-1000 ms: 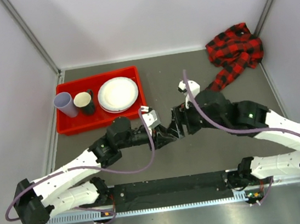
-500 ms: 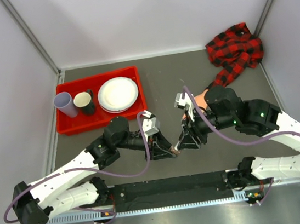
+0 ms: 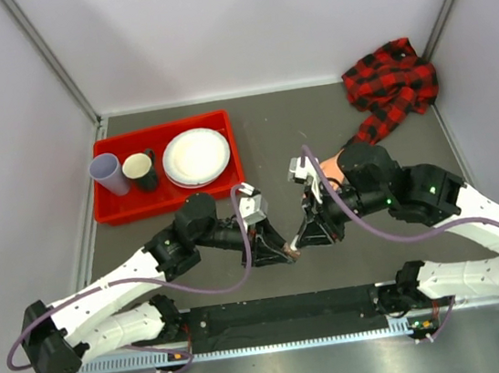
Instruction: Paint the nails
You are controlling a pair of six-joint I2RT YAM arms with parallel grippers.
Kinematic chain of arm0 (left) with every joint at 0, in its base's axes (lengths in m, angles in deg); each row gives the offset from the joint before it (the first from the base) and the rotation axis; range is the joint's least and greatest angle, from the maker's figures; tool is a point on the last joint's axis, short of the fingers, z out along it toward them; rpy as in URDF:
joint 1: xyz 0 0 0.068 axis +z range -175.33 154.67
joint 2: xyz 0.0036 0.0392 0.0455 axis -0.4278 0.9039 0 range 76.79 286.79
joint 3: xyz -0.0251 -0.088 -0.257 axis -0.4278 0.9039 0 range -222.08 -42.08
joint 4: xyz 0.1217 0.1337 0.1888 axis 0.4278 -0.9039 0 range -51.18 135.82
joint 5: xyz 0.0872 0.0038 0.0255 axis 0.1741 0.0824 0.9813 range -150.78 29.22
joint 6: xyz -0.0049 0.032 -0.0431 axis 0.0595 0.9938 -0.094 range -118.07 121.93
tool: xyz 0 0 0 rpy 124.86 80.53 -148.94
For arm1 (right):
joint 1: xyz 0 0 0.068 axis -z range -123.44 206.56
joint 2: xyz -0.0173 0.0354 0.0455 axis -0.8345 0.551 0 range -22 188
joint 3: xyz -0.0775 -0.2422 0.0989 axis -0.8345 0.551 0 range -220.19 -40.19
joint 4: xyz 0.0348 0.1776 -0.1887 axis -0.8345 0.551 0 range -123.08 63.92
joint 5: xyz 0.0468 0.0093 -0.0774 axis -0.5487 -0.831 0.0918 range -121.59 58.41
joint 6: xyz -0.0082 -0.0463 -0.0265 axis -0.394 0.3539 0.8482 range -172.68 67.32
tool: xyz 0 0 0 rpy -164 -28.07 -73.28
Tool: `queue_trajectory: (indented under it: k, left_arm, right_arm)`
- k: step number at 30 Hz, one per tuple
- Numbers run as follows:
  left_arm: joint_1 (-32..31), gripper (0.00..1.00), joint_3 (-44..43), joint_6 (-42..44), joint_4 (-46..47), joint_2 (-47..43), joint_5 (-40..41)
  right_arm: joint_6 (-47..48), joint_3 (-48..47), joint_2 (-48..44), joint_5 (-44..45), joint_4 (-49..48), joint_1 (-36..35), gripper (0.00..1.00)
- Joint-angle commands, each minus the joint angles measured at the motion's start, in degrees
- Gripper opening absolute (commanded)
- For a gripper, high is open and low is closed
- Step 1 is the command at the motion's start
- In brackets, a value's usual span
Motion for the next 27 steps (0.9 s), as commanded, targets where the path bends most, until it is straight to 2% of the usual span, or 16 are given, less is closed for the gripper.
queue_trajectory:
  k: [1, 2, 6, 7, 8, 10, 11, 12, 13, 14, 17, 20, 23, 25, 26, 27]
  left_arm:
    - [0.08, 0.0, -3.46, 1.46, 2.35, 0.64, 5.92]
    - [0.08, 0.0, -3.55, 1.9, 1.92, 0.64, 6.97]
    - [0.08, 0.0, -4.86, 4.27, -1.33, 0.9, 21.09]
    - [0.08, 0.0, -5.13, 5.41, -1.77, 1.16, 29.92]
    - [0.08, 0.0, -5.04, 6.2, -1.61, 1.77, 33.49]
    - [-0.01, 0.0, -4.95, 7.52, -0.38, 2.83, 42.0]
    - [-0.01, 0.0, -4.0, 8.05, 0.85, 3.09, 43.79]
    - [-0.01, 0.0, -3.47, 8.49, 3.55, 3.18, 44.85]
    - [-0.01, 0.0, -2.94, 8.85, 4.89, 3.45, 45.99]
    - [-0.01, 0.0, -1.98, 8.94, 6.21, 3.36, 46.27]
    - [-0.01, 0.0, -1.09, 8.59, 8.77, 3.36, 45.74]
    - [-0.01, 0.0, -0.82, 8.5, 7.98, 3.27, 42.25]
    - [-0.01, 0.0, -0.47, 8.41, 6.05, 2.4, 36.98]
    - [-0.01, 0.0, 0.14, 7.36, 5.52, 0.82, 33.8]
    - [-0.01, 0.0, 0.84, 6.83, 4.82, 0.12, 32.4]
    - [-0.01, 0.0, 1.19, 6.65, 4.38, -0.5, 28.73]
  right_arm:
    - [-0.17, -1.3, 1.24, -0.24, -3.13, 0.25, 0.0]
    - [-0.35, -1.04, 1.5, 0.46, -3.22, 0.25, 0.0]
    - [-5.68, 1.16, 2.2, 8.08, -5.76, 0.17, 0.0]
    - [-7.89, 1.6, 2.55, 10.2, -6.81, 0.34, 0.0]
    - [-10.87, 2.64, 3.25, 13.18, -7.26, 0.25, 0.0]
    - [-24.12, 3.35, 3.78, 26.61, -5.7, -0.53, 0.0]
    - [-29.04, 3.36, 4.13, 32.14, -4.38, -2.02, 0.0]
    - [-37.27, 3.45, 4.23, 42.38, -3.93, -5.6, 0.0]
    - [-39.35, 3.71, 4.14, 46.57, -5.14, -7.9, 0.0]
    - [-44.07, 3.19, 4.23, 52.27, -5.07, -9.14, 0.0]
    - [-45.08, -0.31, 6.94, 54.24, -4.29, -11.17, 0.0]
    - [-43.68, -2.26, 10.2, 53.56, -3.75, -12.49, 0.0]
    - [-39.66, -1.21, 9.06, 51.1, -5.68, -12.49, 0.02]
    - [-35.45, -1.04, 6.79, 49.43, -7.17, -12.49, 0.14]
    - [-30.11, -1.12, 6.08, 47.42, -7.79, -12.49, 0.28]
    - [-27.97, -1.3, 5.2, 46.71, -7.62, -12.49, 0.39]
